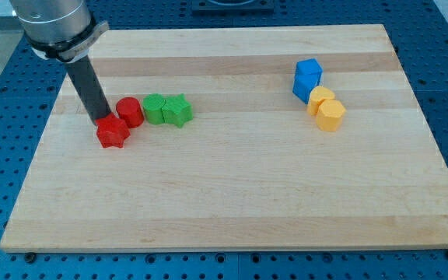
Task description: Move the red star to the bottom side of the red circle
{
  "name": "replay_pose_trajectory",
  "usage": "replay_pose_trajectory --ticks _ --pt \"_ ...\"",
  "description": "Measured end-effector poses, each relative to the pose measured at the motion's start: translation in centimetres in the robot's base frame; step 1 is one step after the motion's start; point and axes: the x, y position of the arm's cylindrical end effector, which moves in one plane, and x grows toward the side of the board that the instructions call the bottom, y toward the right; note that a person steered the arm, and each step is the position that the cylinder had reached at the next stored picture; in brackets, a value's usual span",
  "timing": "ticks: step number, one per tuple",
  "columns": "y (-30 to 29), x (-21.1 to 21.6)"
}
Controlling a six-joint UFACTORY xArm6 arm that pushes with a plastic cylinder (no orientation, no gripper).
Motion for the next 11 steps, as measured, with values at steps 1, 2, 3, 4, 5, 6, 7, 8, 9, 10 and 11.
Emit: replay_pose_trajectory --ticks 1,2,3,4,5,6,7,8,9,10,11 --pt "-3.3 0.1" --pt "-4.8 1.8" --pt "-4.8 2.1" --pt "-4.8 3.8" --pt "-4.8 5.7" --pt "-3.4 5.5" --pt "-1.6 5.4" --pt "-1.2 5.4" --pt "-0.9 5.4" --pt "0.2 5.4" --pt "1.7 5.4"
